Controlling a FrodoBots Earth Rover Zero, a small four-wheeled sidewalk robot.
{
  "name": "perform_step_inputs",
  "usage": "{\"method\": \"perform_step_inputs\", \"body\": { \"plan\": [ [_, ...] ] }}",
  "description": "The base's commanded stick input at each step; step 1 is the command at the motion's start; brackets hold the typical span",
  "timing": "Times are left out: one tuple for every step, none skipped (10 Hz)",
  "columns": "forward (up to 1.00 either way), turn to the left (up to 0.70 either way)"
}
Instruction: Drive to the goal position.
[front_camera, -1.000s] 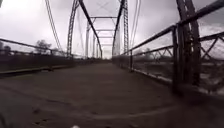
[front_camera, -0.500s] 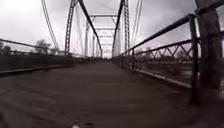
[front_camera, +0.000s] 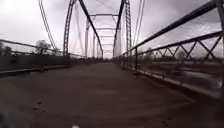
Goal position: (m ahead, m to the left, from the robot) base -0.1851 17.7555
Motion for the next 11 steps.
{"method": "perform_step_inputs", "body": {
  "plan": [
    [1.00,0.00],
    [1.00,0.00],
    [1.00,0.00],
    [1.00,0.00],
    [1.00,0.00],
    [1.00,0.00],
    [1.00,0.00],
    [1.00,0.00],
    [1.00,0.00],
    [1.00,0.00],
    [1.00,0.00]
  ]
}}
